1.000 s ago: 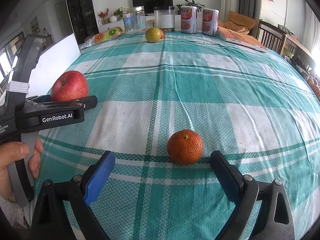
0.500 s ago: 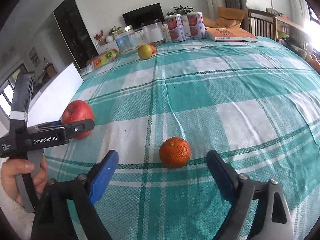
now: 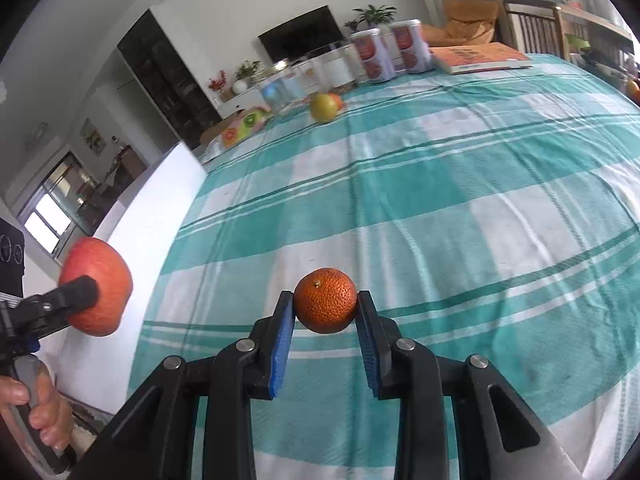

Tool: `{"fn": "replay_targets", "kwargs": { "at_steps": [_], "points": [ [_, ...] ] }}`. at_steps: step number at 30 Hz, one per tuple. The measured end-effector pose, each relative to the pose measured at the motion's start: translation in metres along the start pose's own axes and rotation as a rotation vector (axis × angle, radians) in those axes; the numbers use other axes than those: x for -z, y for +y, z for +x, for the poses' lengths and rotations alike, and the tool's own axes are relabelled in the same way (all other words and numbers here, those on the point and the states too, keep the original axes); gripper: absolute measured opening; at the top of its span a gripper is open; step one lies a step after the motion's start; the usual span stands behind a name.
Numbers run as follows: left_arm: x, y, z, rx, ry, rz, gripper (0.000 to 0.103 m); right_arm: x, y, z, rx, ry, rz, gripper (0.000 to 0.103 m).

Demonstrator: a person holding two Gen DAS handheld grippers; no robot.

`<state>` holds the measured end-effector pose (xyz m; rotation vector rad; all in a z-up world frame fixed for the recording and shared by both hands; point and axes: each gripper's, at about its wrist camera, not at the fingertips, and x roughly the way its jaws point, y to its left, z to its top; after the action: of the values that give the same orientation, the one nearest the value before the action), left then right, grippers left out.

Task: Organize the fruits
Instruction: 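Carry the apple into the box and open the left tool, then return the left tool to the table toward the yellow pear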

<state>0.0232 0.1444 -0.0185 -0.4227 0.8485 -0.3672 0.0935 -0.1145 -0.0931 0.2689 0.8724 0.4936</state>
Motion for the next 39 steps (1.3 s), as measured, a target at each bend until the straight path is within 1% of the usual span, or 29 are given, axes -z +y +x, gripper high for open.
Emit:
{"fn": "replay_targets", "kwargs": {
  "at_steps": [1, 2, 4, 7, 10, 12, 14, 15, 17, 18, 19, 20, 21, 23, 26, 27, 29, 32, 33, 34, 35, 37, 39],
  "points": [
    [-0.002, 0.003, -0.022, -0.001, -0.031, -0.004, 0.070, -0.004, 0.022, 0.001, -0.045, 0.005, -0.029, 0.031],
    [-0.003, 0.008, -0.043, -0.022, -0.064, -0.010, 0.070, -0.007, 0.045, 0.002, -0.091, 0.009, -0.062, 0.031],
    [-0.007, 0.025, -0.078, -0.098, -0.127, -0.037, 0.070, -0.013, 0.096, 0.006, -0.183, 0.023, -0.140, 0.031],
    [-0.007, 0.071, -0.113, -0.265, -0.192, -0.106, 0.070, -0.015, 0.176, 0.021, -0.318, 0.091, -0.258, 0.031],
    [0.004, 0.124, -0.127, -0.463, -0.195, -0.199, 0.070, -0.003, 0.246, 0.041, -0.408, 0.174, -0.374, 0.031],
    [0.014, 0.155, -0.130, -0.562, -0.176, -0.259, 0.070, 0.009, 0.281, 0.057, -0.430, 0.225, -0.442, 0.031],
    [0.023, 0.179, -0.128, -0.627, -0.145, -0.313, 0.070, 0.022, 0.306, 0.071, -0.415, 0.253, -0.512, 0.031],
    [0.027, 0.188, -0.126, -0.645, -0.130, -0.341, 0.070, 0.027, 0.314, 0.078, -0.410, 0.270, -0.531, 0.032],
    [0.033, 0.198, -0.127, -0.663, -0.132, -0.384, 0.073, 0.033, 0.320, 0.089, -0.389, 0.297, -0.546, 0.033],
    [0.035, 0.199, -0.130, -0.664, -0.157, -0.387, 0.073, 0.034, 0.320, 0.090, -0.372, 0.292, -0.551, 0.039],
    [0.034, 0.196, -0.133, -0.668, -0.185, -0.379, 0.074, 0.034, 0.318, 0.088, -0.361, 0.274, -0.552, 0.046],
    [0.032, 0.193, -0.135, -0.685, -0.205, -0.367, 0.080, 0.032, 0.314, 0.084, -0.352, 0.248, -0.550, 0.063],
    [0.029, 0.188, -0.136, -0.703, -0.225, -0.350, 0.083, 0.028, 0.306, 0.078, -0.338, 0.213, -0.545, 0.079],
    [0.021, 0.176, -0.134, -0.721, -0.257, -0.308, 0.083, 0.018, 0.287, 0.062, -0.300, 0.141, -0.528, 0.089],
    [0.006, 0.155, -0.120, -0.685, -0.282, -0.249, 0.083, 0.002, 0.242, 0.044, -0.227, 0.063, -0.486, 0.090],
    [0.002, 0.148, -0.115, -0.659, -0.289, -0.229, 0.083, -0.003, 0.223, 0.041, -0.188, 0.035, -0.469, 0.094],
    [-0.007, 0.124, -0.101, -0.598, -0.294, -0.180, 0.083, -0.011, 0.174, 0.037, -0.070, -0.012, -0.432, 0.101],
    [-0.014, 0.078, -0.080, -0.472, -0.274, -0.082, 0.083, -0.023, 0.085, 0.043, 0.160, -0.030, -0.368, 0.101],
    [-0.016, 0.062, -0.068, -0.430, -0.259, -0.044, 0.083, -0.026, 0.054, 0.045, 0.241, -0.024, -0.335, 0.101],
    [-0.017, 0.046, -0.054, -0.388, -0.236, -0.002, 0.084, -0.028, 0.023, 0.044, 0.301, -0.016, -0.293, 0.101],
    [-0.018, 0.031, -0.040, -0.351, -0.210, 0.038, 0.086, -0.029, -0.005, 0.042, 0.342, -0.010, -0.247, 0.101],
    [-0.016, 0.004, -0.005, -0.278, -0.140, 0.102, 0.086, -0.029, -0.050, 0.033, 0.404, -0.014, -0.163, 0.101],
    [-0.012, -0.015, 0.028, -0.207, -0.059, 0.132, 0.086, -0.022, -0.077, 0.019, 0.439, -0.037, -0.113, 0.101]
  ]
}}
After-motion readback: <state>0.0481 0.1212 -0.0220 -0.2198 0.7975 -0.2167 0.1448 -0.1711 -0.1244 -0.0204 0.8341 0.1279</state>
